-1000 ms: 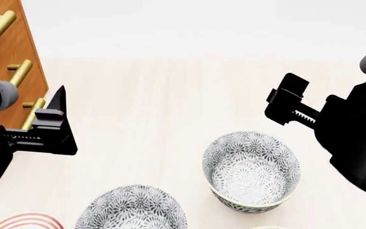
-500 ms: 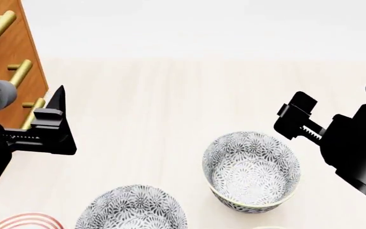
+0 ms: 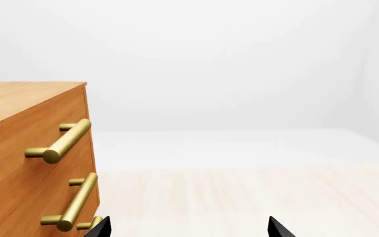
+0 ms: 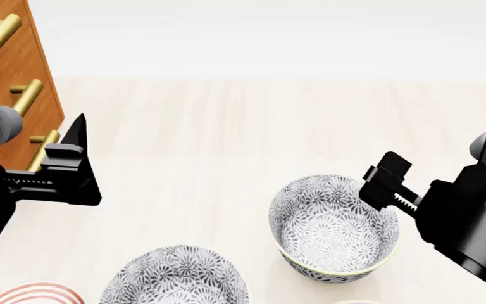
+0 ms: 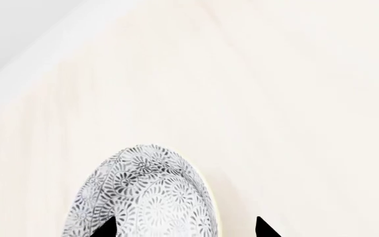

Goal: Stack the bowl at the front on the bowl in the middle.

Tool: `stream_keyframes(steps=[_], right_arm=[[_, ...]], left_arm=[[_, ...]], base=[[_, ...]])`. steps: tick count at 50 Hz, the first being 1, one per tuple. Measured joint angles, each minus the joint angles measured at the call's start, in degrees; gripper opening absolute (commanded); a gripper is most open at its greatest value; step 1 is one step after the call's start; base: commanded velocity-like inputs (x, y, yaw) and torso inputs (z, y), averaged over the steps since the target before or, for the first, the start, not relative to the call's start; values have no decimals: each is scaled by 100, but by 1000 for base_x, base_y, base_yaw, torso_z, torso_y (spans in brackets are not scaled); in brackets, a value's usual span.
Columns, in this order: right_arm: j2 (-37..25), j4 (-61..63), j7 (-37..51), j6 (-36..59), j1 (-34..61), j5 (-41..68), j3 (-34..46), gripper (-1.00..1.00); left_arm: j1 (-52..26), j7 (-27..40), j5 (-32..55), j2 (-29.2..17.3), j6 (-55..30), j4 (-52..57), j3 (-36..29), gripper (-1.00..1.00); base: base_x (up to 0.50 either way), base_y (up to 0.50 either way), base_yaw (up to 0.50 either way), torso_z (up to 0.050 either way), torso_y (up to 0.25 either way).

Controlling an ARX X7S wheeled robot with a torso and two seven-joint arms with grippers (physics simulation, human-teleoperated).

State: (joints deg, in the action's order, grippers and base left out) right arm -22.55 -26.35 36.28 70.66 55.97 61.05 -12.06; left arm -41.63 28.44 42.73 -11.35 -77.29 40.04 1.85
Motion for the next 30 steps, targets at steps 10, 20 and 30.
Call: stream_keyframes(steps=[10, 20, 30], right_arm=[[-1, -389, -235, -144, 19, -155, 187, 100], [6, -736, -423, -238, 49, -265, 334, 100], [13, -1047, -570, -267, 104, -333, 450, 100]], left_arm=[[-8, 47, 67, -23, -3, -5, 9, 100], [11, 71, 100, -59, 56, -44, -11, 100], [27, 101, 130, -91, 109, -79, -30, 100]], base=[[0, 0, 0, 0, 0], [0, 0, 0, 0, 0], [0, 0, 0, 0, 0]])
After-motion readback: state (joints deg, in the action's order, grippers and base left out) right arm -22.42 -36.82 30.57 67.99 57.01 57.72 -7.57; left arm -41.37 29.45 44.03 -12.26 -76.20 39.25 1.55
